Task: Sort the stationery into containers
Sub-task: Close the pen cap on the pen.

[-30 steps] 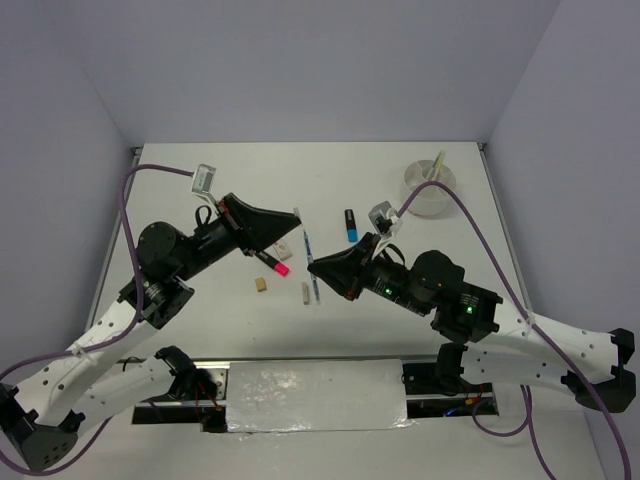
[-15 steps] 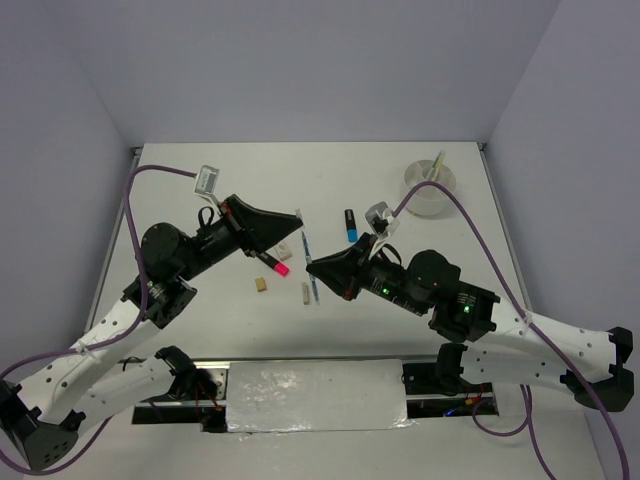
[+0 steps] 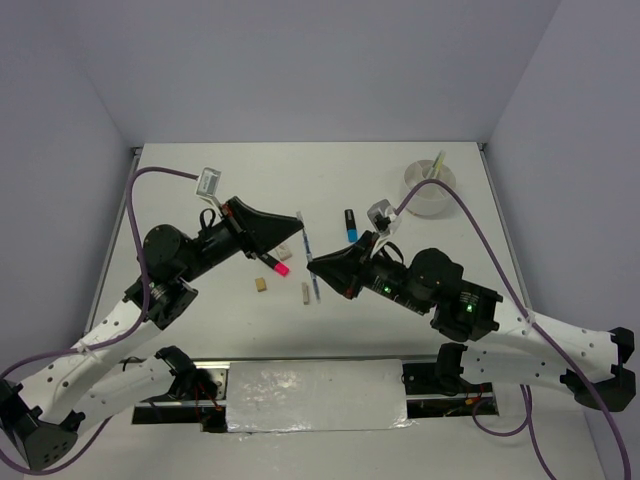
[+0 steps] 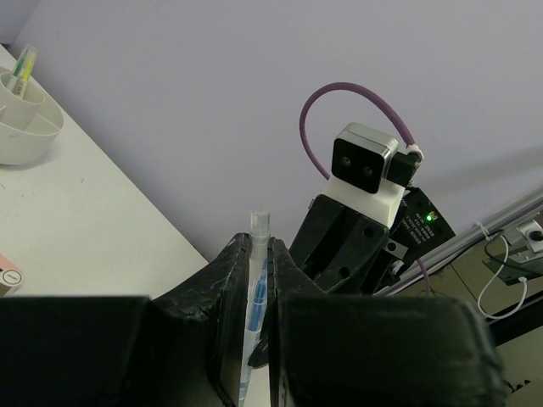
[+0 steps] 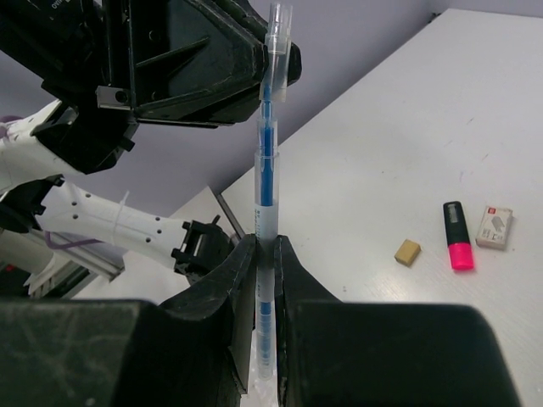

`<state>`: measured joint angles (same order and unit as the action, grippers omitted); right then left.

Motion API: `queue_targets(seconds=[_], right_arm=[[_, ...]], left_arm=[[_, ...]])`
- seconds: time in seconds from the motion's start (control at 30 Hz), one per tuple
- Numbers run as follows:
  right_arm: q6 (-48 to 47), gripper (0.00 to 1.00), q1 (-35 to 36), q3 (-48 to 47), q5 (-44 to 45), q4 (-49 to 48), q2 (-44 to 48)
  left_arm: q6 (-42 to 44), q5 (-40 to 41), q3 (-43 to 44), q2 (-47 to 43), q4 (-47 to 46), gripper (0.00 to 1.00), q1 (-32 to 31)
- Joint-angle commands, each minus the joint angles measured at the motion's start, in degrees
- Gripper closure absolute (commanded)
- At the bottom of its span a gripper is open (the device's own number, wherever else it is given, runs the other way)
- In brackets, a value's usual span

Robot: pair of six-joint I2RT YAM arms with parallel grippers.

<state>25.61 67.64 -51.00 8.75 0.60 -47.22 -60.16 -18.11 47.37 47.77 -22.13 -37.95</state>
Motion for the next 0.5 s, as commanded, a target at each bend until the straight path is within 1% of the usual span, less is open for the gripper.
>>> queue_targets(seconds=[0.0, 0.4, 0.47], right_arm=[[-0.8, 1.0, 0.4, -2.3, 1.1, -1.2, 0.3], [-1.9, 1.0, 0.5, -4.4, 3.5, -1.0, -1.1], [-2.5, 1.0, 0.4, -5.2, 4.0, 0.5, -1.9]], left_arm=[[0.6, -0.5, -0.4, -0.8, -3.2, 0.99, 0.1], [0.0, -2.7, -0.7, -1.0, -4.9, 0.99, 0.1], [0.0, -3.2, -1.0, -0.9, -5.0, 0.99, 0.2]])
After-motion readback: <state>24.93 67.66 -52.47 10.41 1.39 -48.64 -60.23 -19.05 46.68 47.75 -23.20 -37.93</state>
